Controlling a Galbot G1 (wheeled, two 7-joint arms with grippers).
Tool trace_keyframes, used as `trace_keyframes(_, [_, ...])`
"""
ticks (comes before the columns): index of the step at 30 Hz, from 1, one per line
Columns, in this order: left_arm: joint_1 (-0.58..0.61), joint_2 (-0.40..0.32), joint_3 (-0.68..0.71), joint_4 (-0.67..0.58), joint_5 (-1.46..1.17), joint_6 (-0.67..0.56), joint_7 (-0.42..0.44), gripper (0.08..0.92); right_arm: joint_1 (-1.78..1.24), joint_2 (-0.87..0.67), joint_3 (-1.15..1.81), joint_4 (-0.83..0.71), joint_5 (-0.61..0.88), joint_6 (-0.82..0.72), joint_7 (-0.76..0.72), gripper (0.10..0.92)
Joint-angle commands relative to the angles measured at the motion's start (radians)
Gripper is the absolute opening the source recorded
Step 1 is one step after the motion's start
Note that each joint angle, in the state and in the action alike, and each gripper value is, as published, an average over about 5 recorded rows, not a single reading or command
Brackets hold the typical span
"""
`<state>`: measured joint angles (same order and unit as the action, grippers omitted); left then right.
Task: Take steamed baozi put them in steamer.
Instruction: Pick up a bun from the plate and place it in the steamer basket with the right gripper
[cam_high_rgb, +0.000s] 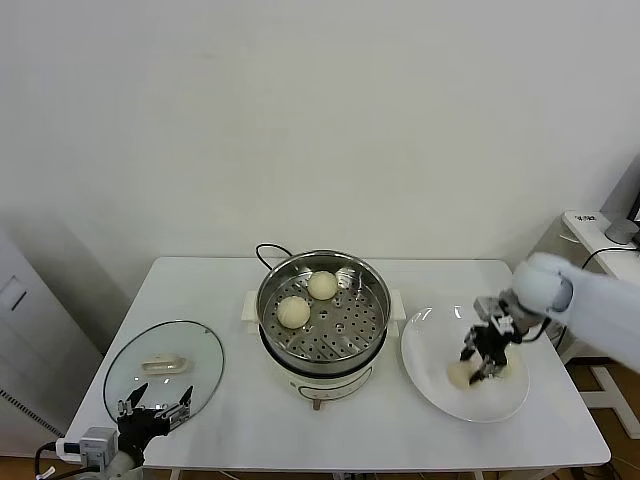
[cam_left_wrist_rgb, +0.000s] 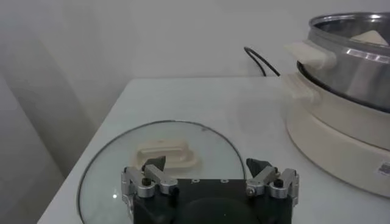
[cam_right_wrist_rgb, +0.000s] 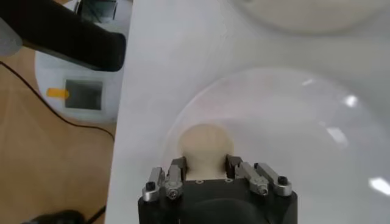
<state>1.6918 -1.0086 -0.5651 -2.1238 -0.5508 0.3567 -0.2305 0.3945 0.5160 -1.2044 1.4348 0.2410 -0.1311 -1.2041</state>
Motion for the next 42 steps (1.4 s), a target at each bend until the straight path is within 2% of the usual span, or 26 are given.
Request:
trace_keyframes(1, [-0.001,0.005,0.001,0.005,-0.005,0.001,-0.001,0.823,0.392,0.132,-0.095,-0.033,0.121,0.108,-0.069,0.424])
trace_keyframes(4, [-0.007,0.007,0.004,0.006,-0.006,0.001,-0.001,0.823,0.384,0.212,-0.031,-0.068,0.142,0.165,-0.08,0.424])
trace_keyframes(10, [-0.014,0.009,0.009,0.007,-0.007,0.004,-0.002,0.823,0.304,0.365,0.083,-0.172,0.152,0.391,-0.096,0.424])
trace_keyframes(19, [-0.02,0.01,0.012,0.007,-0.01,0.005,-0.004,0.823,0.206,0.51,0.115,-0.168,0.087,0.629,-0.093,0.424])
trace_keyframes(30, [-0.023,0.009,0.013,0.006,-0.01,0.006,-0.004,0.823,0.12,0.584,0.116,-0.059,-0.103,0.834,-0.097,0.424])
trace_keyframes(42, [-0.021,0.009,0.014,0.006,-0.01,0.005,-0.004,0.823,0.017,0.583,0.145,-0.009,-0.277,0.968,-0.111,0.432])
